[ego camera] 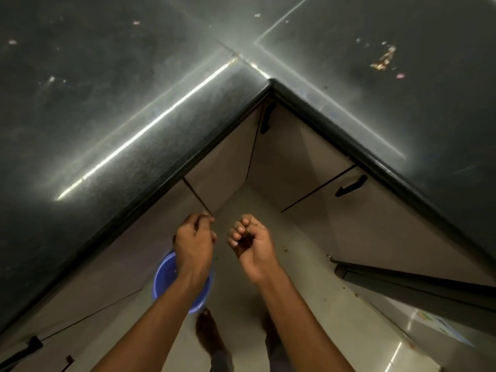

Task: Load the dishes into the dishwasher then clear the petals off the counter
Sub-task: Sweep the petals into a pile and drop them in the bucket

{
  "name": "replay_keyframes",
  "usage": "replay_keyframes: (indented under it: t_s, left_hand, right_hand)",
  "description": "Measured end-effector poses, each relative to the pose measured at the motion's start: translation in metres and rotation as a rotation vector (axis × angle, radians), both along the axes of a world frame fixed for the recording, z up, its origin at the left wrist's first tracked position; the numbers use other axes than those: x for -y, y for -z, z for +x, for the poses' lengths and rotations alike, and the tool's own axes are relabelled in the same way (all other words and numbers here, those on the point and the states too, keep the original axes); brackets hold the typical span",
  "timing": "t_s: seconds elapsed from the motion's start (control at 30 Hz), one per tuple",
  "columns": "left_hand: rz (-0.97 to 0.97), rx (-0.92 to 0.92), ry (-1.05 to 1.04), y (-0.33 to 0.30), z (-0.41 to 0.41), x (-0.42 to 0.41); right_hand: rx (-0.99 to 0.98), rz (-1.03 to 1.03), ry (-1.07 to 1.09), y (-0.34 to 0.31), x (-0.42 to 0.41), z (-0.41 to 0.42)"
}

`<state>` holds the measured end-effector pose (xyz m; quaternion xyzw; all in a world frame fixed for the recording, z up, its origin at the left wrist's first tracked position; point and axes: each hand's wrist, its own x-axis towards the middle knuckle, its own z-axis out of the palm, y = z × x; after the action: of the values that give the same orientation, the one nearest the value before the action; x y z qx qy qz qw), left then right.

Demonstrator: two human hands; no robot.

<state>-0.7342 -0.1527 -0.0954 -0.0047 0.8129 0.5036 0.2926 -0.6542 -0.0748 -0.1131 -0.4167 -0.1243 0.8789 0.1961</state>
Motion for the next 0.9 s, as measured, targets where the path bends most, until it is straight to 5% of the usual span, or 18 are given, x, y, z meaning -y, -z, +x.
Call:
replay_keyframes:
  t_s: [0.2,0.4,0.57,0.67,0.8,0.9]
  left_hand:
    - [0.183,-0.192,0.038,-0.043,0.022,-0.091]
    - [0.345,-0.388,0.103,-0.096,0.043,-0.196]
    - [0.368,-0.649,0.266,-0.124,0.047,-0.266]
    - [0.311,-0.749,0.337,-0.121,0.035,-0.31]
    - [0.077,-0.876,0.356,-0.097,0.017,-0.349]
    - [-0.053,-1.047,0.416,-0.085,0.022,-0.356]
  right_hand:
    - [-0.214,0.163,0.038,-0.078,-0.086,0.028]
    - [-0.154,0.446,0.06,-0.155,-0.181,0.047]
    - [0.105,0.622,0.181,-0.174,-0.275,0.057]
    - [0.416,1.056,0.111,-0.169,-0.321,0.061]
    - [0.732,1.505,-0.12,-0.152,-0.357,0.069]
    - [1.179,1.724,-0.554,-0.13,-0.369,0.071]
